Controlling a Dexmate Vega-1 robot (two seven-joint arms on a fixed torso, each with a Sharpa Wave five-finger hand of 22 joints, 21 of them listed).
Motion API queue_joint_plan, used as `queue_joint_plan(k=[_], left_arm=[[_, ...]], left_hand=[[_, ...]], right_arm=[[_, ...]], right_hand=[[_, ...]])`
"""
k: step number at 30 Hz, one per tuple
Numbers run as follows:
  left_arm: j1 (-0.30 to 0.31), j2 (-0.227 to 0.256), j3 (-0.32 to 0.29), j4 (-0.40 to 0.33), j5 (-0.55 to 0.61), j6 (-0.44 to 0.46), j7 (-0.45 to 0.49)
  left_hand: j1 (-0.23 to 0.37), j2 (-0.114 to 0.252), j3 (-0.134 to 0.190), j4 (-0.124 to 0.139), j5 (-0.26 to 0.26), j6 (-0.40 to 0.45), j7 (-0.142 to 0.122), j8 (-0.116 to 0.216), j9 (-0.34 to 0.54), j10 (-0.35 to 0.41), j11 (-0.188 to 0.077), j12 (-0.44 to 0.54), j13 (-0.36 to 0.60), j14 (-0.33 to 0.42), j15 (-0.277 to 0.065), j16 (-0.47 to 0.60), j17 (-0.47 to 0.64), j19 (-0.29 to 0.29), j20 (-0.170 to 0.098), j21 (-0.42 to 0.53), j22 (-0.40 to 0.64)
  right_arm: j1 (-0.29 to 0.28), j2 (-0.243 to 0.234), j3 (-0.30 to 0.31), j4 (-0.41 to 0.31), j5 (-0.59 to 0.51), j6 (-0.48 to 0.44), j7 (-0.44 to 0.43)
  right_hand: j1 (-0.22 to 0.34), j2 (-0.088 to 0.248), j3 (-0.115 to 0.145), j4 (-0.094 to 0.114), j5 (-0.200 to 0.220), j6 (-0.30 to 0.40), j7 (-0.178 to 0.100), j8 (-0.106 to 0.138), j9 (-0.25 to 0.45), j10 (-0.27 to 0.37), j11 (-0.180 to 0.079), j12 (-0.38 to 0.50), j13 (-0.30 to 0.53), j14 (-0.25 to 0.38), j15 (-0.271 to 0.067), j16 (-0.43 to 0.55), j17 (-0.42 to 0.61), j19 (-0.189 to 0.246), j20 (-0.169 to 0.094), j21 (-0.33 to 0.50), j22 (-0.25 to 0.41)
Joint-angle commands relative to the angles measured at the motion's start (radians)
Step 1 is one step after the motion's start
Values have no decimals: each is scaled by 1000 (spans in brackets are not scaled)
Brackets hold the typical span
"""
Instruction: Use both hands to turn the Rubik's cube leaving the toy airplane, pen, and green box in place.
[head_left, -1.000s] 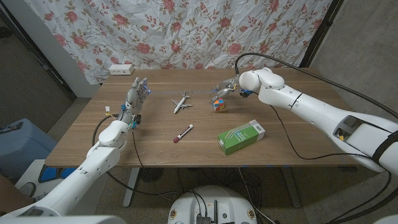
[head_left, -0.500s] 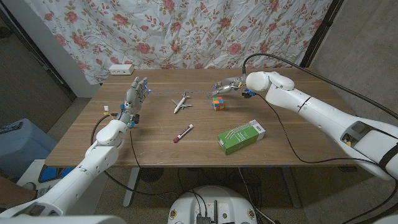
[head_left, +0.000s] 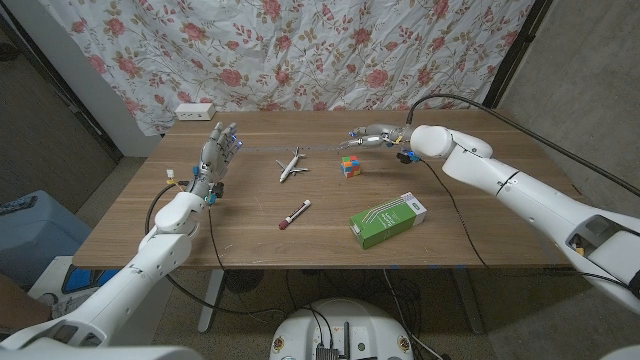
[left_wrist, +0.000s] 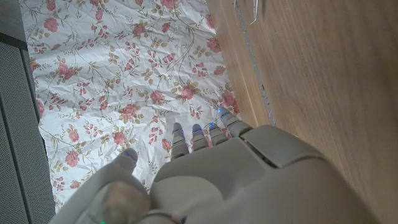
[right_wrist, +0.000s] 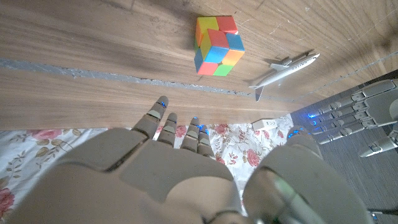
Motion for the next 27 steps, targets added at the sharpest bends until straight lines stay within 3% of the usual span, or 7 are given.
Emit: queue_joint_plan(k=[1,11,27], left_arm=[[-27,-21,14,38,18,-21,2],[-47,-43,26,57,24,-14,19],[-67,-65,31,88,32,-37,32]], left_hand=[[9,89,8,2,5,2,7,-1,3,1,-4,-1,0,6,-56,-3,0,6,-31,0,3],[10,90,11,1,5,3,13,-1,3,4,1,0,0,6,-56,-3,0,7,-30,-1,3],[12,92,16,-1,6,5,14,-1,3,1,2,-2,0,5,-53,-3,-1,7,-29,-2,3]], right_arm=[[-88,-29,77,-6,147,55,-120],[-151,-40,141,5,253,88,-199],[-198,-45,176,32,343,126,-257]], right_hand=[[-17,9,1,12,-6,16,1,11,-1,11,2,6,-1,8,-4,8,2,8,-7,8,2],[-39,20,-5,24,-15,34,-6,11,-1,25,2,8,-2,23,-9,13,-1,25,-12,11,2],[-73,37,-12,42,-30,58,10,10,-2,49,8,10,-3,45,-25,19,-5,47,-28,13,2]])
